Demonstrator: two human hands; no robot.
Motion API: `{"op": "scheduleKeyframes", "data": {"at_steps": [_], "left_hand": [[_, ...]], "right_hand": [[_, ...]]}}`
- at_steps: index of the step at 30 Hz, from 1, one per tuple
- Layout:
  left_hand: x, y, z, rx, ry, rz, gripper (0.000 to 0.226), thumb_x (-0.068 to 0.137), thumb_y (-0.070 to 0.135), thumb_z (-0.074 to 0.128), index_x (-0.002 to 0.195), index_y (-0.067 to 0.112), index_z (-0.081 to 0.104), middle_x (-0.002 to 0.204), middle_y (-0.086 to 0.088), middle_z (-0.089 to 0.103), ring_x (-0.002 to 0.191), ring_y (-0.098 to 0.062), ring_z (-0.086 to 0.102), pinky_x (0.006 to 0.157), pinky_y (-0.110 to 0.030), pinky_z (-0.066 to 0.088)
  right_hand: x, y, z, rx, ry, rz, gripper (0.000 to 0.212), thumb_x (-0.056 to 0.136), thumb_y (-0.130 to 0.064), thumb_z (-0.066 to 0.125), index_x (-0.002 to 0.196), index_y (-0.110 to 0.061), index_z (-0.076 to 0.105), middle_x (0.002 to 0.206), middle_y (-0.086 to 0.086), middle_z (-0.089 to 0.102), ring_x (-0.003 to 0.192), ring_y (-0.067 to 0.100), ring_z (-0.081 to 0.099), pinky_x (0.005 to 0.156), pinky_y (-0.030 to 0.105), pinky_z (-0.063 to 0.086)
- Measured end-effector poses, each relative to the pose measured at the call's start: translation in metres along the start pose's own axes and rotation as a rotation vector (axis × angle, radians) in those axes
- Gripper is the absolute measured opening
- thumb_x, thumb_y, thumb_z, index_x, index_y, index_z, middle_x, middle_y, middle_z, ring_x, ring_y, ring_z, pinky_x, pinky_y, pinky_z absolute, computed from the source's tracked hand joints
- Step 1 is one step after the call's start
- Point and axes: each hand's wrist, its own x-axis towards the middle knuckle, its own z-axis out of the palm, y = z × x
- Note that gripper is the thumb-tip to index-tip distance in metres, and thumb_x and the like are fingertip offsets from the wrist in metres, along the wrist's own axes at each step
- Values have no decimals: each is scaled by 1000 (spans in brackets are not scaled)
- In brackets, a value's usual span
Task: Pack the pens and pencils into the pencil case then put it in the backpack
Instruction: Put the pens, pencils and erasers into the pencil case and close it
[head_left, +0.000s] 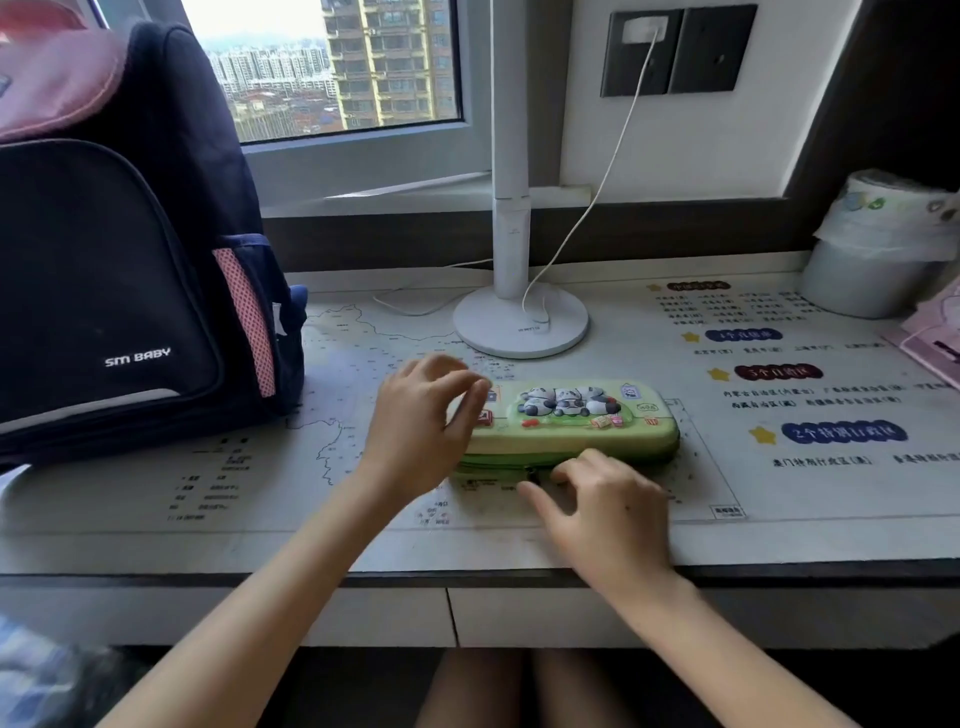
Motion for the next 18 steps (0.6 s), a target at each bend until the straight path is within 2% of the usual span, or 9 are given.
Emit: {"op": "scheduleKeyframes", "data": {"at_steps": [3,5,6,10,13,15,16,18], "left_hand": [[18,3,22,75,-287,53,51,89,56,20,123,40,54,140,-2,45,130,-22,34,103,-40,25],[25,6,38,171,-443,34,51,91,56,14,134,44,38,148,-1,35,136,-21,26,109,-43,20],[26,7,44,224,-471,30,50,92,56,13,137,45,32,147,-1,36,135,-21,27,108,-43,22],[22,3,55,323,-327,77,56,88,57,4,137,46,30,125,0,54,114,-22,45,88,-36,33],[16,0,58,314,-232,107,58,88,55,3,133,45,38,112,-1,58,104,-24,50,82,-35,35],[15,0,58,292,-206,108,55,89,53,7,131,44,43,106,-1,60,99,-25,52,80,-35,36],[16,0,58,280,-197,111,54,90,52,9,130,43,45,104,-1,61,97,-25,53,79,-35,37],[16,-1,58,267,-180,124,51,92,50,12,128,42,48,103,-1,62,96,-25,54,79,-35,38]], "right_hand": [[-1,-13,15,-34,-1,98,31,56,-37,86,54,-16,64,53,-3,61,45,18,59,43,17,32],[0,-22,18,-14,6,159,27,56,-27,86,52,-16,62,51,-2,62,42,19,58,41,17,32],[0,-25,20,5,1,168,25,58,-21,84,52,-16,60,51,-2,61,41,19,58,40,18,32],[-2,-17,19,26,13,67,25,59,-11,77,51,-14,54,49,-2,55,39,18,53,42,18,26],[-7,5,4,-35,-22,-14,25,61,-11,74,51,-15,51,47,-3,51,37,16,49,42,15,22],[-10,34,-12,-78,-45,14,27,63,-6,76,51,-14,53,46,-4,51,36,13,43,40,12,18],[-11,54,-21,-94,-48,52,27,65,-5,76,52,-14,54,46,-4,51,36,12,41,38,13,20],[-10,91,-38,-115,-54,122,19,70,-6,76,58,-13,62,49,-5,56,38,12,47,37,20,35]]}}
